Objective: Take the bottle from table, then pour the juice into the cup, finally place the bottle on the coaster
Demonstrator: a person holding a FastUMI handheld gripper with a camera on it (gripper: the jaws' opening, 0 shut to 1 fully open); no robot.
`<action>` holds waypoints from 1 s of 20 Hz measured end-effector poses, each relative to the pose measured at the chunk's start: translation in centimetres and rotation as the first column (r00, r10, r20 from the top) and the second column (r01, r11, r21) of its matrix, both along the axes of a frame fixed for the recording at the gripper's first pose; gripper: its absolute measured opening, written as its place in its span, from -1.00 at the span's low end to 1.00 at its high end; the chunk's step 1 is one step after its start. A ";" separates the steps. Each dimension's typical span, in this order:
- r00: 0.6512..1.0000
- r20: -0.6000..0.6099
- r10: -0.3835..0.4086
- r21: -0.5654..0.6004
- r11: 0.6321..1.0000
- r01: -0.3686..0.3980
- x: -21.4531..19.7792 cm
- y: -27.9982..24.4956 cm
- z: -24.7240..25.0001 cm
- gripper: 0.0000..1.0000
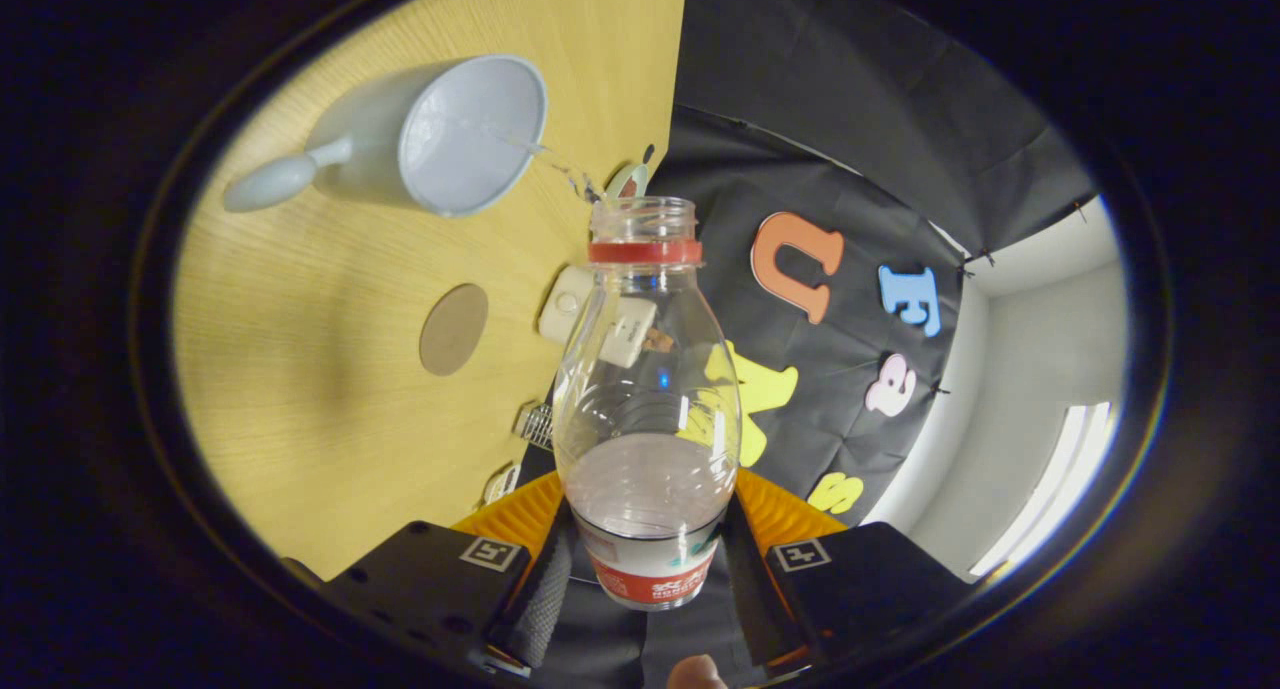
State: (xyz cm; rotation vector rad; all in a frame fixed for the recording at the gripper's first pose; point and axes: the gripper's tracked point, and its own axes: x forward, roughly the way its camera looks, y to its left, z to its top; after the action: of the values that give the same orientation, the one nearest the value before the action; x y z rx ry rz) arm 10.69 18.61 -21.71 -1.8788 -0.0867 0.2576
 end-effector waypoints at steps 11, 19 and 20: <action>1.000 0.017 0.014 -0.063 0.998 -0.013 0.6 0.2 1.0 0.53; 0.999 0.027 0.024 -0.109 0.994 -0.020 1.0 1.0 1.8 0.53; 0.999 0.028 0.022 -0.113 0.993 -0.019 1.2 1.1 1.9 0.53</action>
State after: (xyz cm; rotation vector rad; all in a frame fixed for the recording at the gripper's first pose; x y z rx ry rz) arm 11.86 19.71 -19.82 -1.9950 -0.1137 0.2537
